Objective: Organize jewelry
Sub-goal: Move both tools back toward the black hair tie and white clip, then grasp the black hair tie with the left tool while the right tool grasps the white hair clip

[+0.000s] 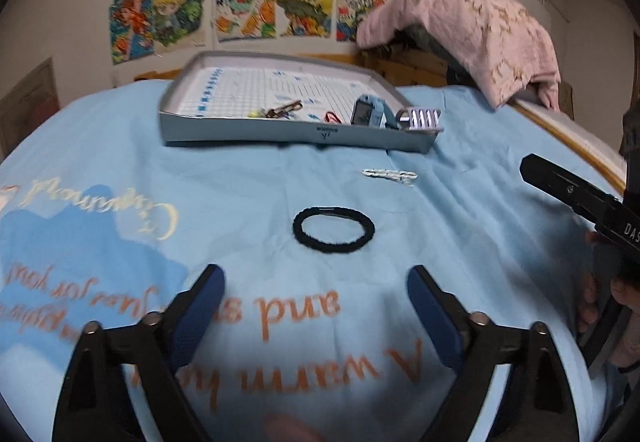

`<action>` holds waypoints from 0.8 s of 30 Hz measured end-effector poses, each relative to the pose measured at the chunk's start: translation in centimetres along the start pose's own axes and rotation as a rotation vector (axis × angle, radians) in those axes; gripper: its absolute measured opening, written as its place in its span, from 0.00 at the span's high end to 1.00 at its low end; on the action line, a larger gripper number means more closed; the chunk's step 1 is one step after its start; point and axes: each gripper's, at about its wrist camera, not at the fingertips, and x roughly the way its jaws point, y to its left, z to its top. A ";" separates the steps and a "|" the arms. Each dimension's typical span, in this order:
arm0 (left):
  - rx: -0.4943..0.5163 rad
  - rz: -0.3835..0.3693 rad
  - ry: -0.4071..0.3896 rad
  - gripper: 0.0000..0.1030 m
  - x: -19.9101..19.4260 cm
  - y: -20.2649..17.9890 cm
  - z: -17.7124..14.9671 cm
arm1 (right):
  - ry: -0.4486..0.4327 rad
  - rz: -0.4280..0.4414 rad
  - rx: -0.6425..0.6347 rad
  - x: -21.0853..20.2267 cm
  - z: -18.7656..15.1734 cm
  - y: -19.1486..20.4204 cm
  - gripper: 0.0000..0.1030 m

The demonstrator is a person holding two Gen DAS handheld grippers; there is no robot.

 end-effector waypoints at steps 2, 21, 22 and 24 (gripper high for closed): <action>0.004 0.001 0.022 0.26 1.2 0.1 0.5 | 0.021 0.016 -0.003 1.2 0.1 -0.1 0.02; -0.037 -0.145 -0.011 0.47 4.9 2.4 1.4 | 0.148 0.156 -0.013 10.6 0.5 0.6 0.49; -0.039 -0.157 -0.019 0.47 4.7 2.5 1.4 | 0.150 0.165 -0.017 10.8 0.6 0.7 0.52; -0.040 -0.175 -0.040 0.47 4.3 2.5 1.3 | 0.156 0.189 -0.030 11.4 0.6 1.1 0.55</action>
